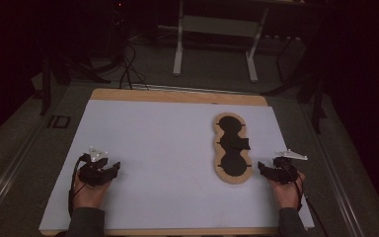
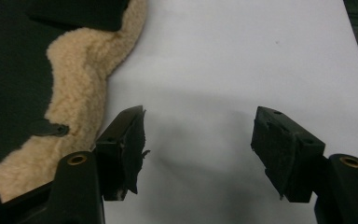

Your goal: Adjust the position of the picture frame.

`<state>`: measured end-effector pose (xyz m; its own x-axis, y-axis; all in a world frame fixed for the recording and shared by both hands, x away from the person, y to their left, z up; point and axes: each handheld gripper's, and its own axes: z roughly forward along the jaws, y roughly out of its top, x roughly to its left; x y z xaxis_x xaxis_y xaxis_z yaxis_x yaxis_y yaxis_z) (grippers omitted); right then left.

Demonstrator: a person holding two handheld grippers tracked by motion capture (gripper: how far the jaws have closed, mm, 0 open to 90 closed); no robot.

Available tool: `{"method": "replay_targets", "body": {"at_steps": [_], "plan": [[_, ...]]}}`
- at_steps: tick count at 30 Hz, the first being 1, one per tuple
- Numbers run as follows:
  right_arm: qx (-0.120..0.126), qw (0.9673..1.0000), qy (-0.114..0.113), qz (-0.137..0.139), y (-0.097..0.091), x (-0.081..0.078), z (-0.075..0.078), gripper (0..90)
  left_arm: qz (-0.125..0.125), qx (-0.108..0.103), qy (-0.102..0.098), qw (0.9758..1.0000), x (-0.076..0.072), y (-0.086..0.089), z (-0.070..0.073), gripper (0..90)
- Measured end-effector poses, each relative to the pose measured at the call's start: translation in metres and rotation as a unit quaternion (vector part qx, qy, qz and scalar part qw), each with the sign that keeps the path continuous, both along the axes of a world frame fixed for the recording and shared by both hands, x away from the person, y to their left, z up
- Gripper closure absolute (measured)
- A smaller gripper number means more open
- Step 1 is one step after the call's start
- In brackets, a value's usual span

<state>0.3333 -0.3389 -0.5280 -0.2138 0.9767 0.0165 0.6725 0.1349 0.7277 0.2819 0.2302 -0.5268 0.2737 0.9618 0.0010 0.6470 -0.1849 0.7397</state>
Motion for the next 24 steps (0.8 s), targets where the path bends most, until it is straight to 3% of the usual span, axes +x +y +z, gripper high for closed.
{"method": "replay_targets", "body": {"at_steps": [5,7,8,12,16,17,19,24], "plan": [[0.004,0.9999,-0.013,0.003,0.0,-0.003,0.004,35.4,-0.004,-0.018,-0.012,0.9998,-0.005,0.005,0.004,51.3],[0.002,0.9998,-0.019,0.004,0.0,-0.004,0.006,35.7,-0.002,-0.037,-0.012,0.9992,-0.007,0.008,0.005,51.0],[0.001,0.9998,-0.019,0.007,0.001,-0.003,0.006,35.8,-0.004,-0.066,-0.007,0.9978,-0.006,0.012,0.006,48.6],[-0.002,0.9998,-0.014,0.013,0.003,-0.003,0.005,37.9,-0.006,-0.075,-0.011,0.9971,-0.006,0.012,0.008,47.4],[-0.007,0.9996,-0.014,0.022,0.007,-0.002,0.006,41.2,-0.02,-0.062,-0.022,0.9976,-0.006,0.009,0.01,48.5],[-0.009,0.9995,-0.015,0.027,0.008,-0.002,0.007,43.7,-0.029,-0.076,-0.022,0.9964,-0.005,0.01,0.009,48.4],[-0.007,0.9994,-0.016,0.031,0.009,-0.004,0.008,47.1,-0.035,-0.084,-0.024,0.9956,-0.005,0.011,0.009,47.7],[0.0,0.9986,-0.02,0.05,0.013,-0.003,0.011,57.0,-0.04,-0.088,-0.03,0.9949,-0.005,0.01,0.011,46.3]]}}
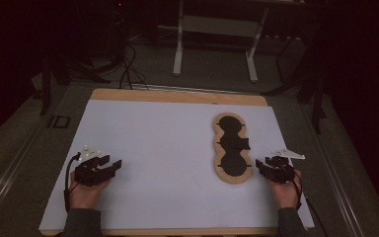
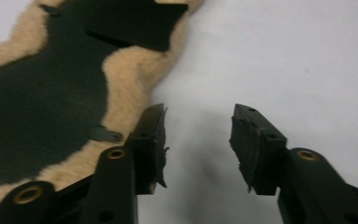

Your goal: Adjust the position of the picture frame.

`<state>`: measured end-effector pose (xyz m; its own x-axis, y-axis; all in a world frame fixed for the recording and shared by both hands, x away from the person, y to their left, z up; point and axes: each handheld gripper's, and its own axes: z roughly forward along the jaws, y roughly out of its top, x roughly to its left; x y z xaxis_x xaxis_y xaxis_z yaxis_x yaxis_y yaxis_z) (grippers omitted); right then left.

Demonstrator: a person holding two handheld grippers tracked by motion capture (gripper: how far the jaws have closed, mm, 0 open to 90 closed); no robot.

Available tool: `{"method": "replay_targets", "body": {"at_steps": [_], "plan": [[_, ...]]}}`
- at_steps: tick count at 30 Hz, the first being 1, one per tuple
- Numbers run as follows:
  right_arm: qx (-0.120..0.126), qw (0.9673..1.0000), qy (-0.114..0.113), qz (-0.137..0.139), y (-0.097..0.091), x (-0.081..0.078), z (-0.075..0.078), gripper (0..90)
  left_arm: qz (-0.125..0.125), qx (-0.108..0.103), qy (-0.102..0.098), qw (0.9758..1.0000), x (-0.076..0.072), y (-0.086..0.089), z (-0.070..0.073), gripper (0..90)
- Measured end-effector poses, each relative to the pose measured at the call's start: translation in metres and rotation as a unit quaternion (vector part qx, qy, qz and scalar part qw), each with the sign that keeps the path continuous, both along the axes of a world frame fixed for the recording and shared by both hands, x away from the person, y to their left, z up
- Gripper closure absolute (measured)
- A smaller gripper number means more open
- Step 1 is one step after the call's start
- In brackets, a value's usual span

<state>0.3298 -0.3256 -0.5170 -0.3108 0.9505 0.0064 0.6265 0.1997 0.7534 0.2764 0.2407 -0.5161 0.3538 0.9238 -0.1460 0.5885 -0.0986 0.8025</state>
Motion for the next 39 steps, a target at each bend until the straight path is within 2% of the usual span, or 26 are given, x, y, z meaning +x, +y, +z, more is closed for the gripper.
{"method": "replay_targets", "body": {"at_steps": [1,4,10,12,14,17,20,23,32,39], "plan": [[0.005,1.0,-0.002,0.007,0.003,0.002,0.002,59.6,-0.003,0.003,-0.009,0.9999,-0.001,-0.002,0.001,47.3],[0.005,0.9999,-0.003,0.011,0.006,0.005,0.005,60.4,-0.005,0.01,-0.02,0.9997,-0.003,-0.003,0.002,47.9],[0.014,0.9998,0.007,0.014,0.009,0.012,0.006,66.8,0.004,0.023,-0.023,0.9995,-0.004,0.0,0.001,49.0],[0.016,0.9998,0.003,0.006,0.009,0.013,0.006,69.6,0.007,0.026,-0.03,0.9992,-0.004,0.0,0.002,48.9],[0.029,0.9996,0.0,-0.004,0.007,0.014,0.007,73.8,0.011,0.027,-0.037,0.9989,-0.005,0.0,0.002,48.8],[0.035,0.9994,0.0,-0.006,0.006,0.017,0.007,81.5,0.014,0.027,-0.036,0.9989,-0.005,0.001,0.002,48.8],[0.026,0.9996,0.004,0.002,0.009,0.021,0.005,86.2,0.011,0.025,-0.033,0.9991,-0.005,0.002,0.003,48.6],[0.017,0.9997,0.011,0.012,0.015,0.025,0.002,86.9,0.012,0.034,-0.03,0.9989,-0.005,0.0,0.005,45.5],[0.009,0.9995,0.023,0.02,0.026,0.034,-0.002,86.4,-0.003,0.001,-0.019,0.9998,-0.004,0.002,0.008,40.8],[0.014,0.999,0.034,0.026,0.026,0.039,-0.007,87.0,-0.009,-0.013,-0.02,0.9997,-0.004,0.003,0.008,38.2]]}}
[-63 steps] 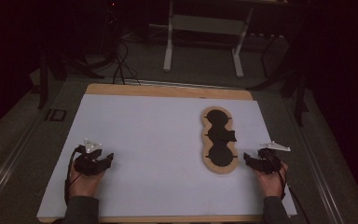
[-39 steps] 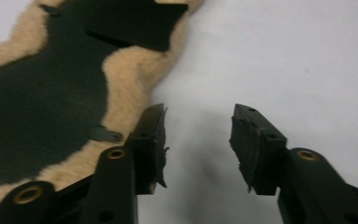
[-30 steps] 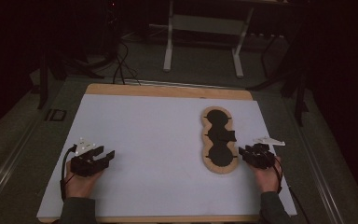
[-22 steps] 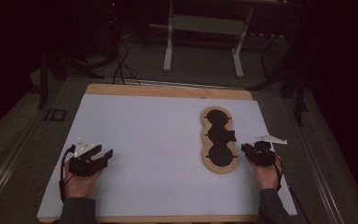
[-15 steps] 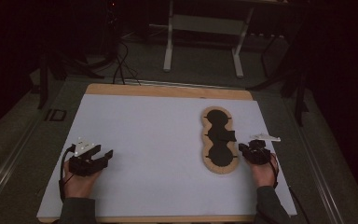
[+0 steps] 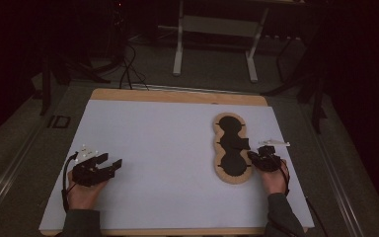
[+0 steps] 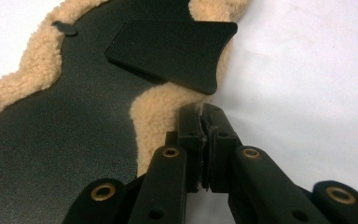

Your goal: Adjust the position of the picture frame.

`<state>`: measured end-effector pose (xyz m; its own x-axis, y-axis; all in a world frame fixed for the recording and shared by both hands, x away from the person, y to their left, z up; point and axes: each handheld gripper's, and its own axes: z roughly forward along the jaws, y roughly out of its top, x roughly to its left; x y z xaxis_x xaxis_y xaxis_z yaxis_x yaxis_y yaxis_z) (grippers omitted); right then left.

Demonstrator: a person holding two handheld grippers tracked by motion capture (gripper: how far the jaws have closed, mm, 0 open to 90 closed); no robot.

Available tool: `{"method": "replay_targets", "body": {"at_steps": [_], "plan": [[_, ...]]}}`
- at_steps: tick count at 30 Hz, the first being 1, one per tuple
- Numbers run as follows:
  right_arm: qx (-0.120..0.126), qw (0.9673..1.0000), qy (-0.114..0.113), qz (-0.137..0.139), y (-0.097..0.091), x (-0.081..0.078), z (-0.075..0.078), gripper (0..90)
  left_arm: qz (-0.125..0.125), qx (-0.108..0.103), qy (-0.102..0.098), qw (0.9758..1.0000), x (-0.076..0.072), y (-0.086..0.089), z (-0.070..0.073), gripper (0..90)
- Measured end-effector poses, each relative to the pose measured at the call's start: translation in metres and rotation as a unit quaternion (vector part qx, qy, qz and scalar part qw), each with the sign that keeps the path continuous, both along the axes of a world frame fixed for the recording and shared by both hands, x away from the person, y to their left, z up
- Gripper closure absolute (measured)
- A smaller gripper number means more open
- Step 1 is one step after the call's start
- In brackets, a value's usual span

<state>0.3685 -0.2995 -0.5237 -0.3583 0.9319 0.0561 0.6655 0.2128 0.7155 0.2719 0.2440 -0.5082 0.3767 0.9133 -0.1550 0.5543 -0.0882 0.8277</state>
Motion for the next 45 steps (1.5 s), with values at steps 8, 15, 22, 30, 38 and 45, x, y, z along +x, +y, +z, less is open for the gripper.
{"method": "replay_targets", "body": {"at_steps": [8,15,22,30,38,45], "plan": [[0.001,0.9999,0.007,0.014,0.0,0.001,-0.001,89.7,-0.006,0.008,0.011,0.9999,0.002,-0.003,-0.002,36.1],[0.008,0.9995,0.016,0.028,-0.001,0.001,0.0,89.9,-0.012,0.006,0.024,0.9996,0.004,-0.004,-0.004,33.9],[0.011,0.9989,0.019,0.041,0.0,-0.001,0.0,89.9,-0.009,0.013,0.026,0.9995,0.004,-0.005,-0.004,30.8],[0.014,0.9981,0.021,0.056,0.004,-0.005,-0.001,89.9,-0.014,0.015,0.023,0.9995,0.004,-0.007,-0.005,29.4],[0.006,0.9968,0.023,0.077,0.01,-0.01,0.0,90.0,-0.013,0.015,0.028,0.9994,0.006,-0.006,-0.005,26.5],[0.0,0.9949,0.027,0.097,0.018,-0.015,0.001,90.0,-0.013,0.014,0.024,0.9995,0.005,-0.006,-0.005,24.2]]}}
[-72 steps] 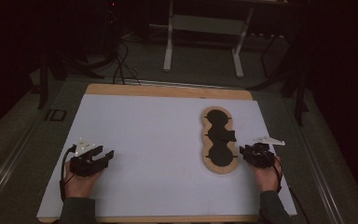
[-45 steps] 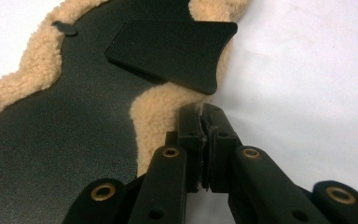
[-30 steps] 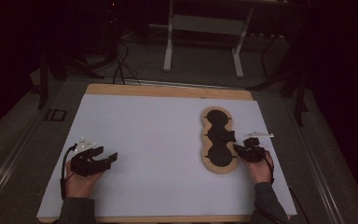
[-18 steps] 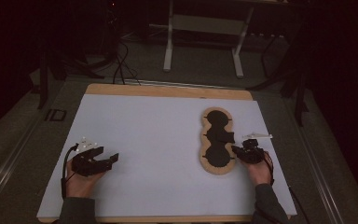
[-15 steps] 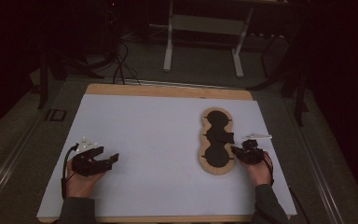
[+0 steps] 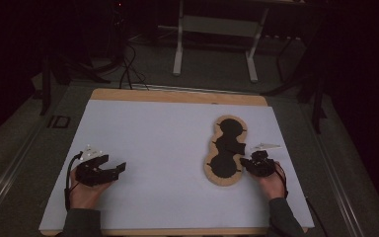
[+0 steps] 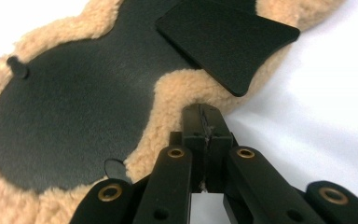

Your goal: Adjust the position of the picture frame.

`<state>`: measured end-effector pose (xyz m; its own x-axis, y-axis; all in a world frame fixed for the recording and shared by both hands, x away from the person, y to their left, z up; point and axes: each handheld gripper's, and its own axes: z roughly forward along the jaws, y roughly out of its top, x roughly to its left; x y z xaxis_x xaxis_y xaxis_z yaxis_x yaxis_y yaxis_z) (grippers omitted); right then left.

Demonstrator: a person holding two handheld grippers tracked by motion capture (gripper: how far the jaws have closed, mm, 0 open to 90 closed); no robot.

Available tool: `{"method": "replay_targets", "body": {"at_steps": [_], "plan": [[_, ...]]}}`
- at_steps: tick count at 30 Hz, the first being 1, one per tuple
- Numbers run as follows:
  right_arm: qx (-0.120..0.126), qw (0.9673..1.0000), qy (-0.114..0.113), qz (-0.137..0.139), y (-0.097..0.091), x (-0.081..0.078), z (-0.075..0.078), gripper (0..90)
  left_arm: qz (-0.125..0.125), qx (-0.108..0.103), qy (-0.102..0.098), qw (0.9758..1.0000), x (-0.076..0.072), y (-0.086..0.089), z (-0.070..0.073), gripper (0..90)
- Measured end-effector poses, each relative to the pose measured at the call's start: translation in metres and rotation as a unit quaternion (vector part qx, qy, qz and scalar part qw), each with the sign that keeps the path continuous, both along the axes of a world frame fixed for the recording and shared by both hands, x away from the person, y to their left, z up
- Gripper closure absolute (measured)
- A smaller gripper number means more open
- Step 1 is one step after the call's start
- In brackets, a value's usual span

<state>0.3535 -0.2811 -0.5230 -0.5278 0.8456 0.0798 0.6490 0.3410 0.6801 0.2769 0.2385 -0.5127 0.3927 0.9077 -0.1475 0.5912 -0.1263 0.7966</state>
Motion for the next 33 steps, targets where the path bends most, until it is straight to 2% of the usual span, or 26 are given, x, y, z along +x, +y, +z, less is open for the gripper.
{"method": "replay_targets", "body": {"at_steps": [11,16,20,33], "plan": [[-0.006,0.9992,0.003,0.04,0.016,-0.009,0.002,90.0,0.01,0.016,-0.003,0.9998,0.0,-0.002,0.0,24.1],[-0.003,0.9982,0.003,0.06,0.026,-0.013,0.003,90.0,0.008,0.014,-0.004,0.9999,0.0,-0.001,0.001,24.3],[0.006,0.997,0.007,0.076,0.034,-0.016,0.004,90.0,0.0,0.011,-0.004,0.9999,0.0,-0.002,0.0,30.0],[-0.004,0.9954,-0.001,0.096,0.052,-0.024,0.007,90.0,0.002,0.006,-0.01,0.9999,-0.001,-0.001,0.001,35.3]]}}
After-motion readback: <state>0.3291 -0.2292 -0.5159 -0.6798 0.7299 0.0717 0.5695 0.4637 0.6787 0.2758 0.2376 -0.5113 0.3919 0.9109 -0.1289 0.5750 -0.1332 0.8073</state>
